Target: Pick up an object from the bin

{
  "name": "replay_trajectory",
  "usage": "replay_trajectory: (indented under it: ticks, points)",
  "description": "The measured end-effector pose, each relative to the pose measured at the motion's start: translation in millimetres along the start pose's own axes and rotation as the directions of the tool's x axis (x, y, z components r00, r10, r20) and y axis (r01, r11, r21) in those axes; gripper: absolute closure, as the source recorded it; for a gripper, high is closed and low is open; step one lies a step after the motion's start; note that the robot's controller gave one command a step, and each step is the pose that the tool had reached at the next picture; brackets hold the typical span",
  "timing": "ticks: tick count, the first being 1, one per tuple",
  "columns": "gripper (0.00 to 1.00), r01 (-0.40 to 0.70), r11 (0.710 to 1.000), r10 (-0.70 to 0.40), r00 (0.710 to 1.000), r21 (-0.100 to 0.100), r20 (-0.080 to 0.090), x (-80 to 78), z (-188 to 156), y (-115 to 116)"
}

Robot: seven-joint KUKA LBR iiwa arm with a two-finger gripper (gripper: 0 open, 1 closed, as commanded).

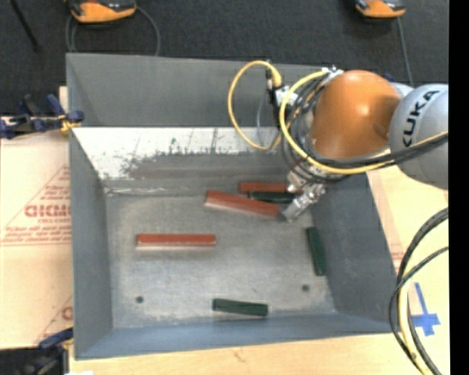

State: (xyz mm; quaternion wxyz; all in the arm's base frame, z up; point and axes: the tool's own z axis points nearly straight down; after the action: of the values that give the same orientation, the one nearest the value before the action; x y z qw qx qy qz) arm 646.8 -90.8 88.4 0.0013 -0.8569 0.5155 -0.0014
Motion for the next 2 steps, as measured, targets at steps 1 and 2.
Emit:
replay_trajectory:
  ticks: [1, 2]
  points:
    - [1.0, 0.027, 1.0, -0.027, 1.0, 0.004, 0.001, 7.7, 8.2, 4.9]
    - [1.0, 0.201, 0.98, -0.201, 0.98, -0.004, 0.001, 18.7, 0.9, 28.7]
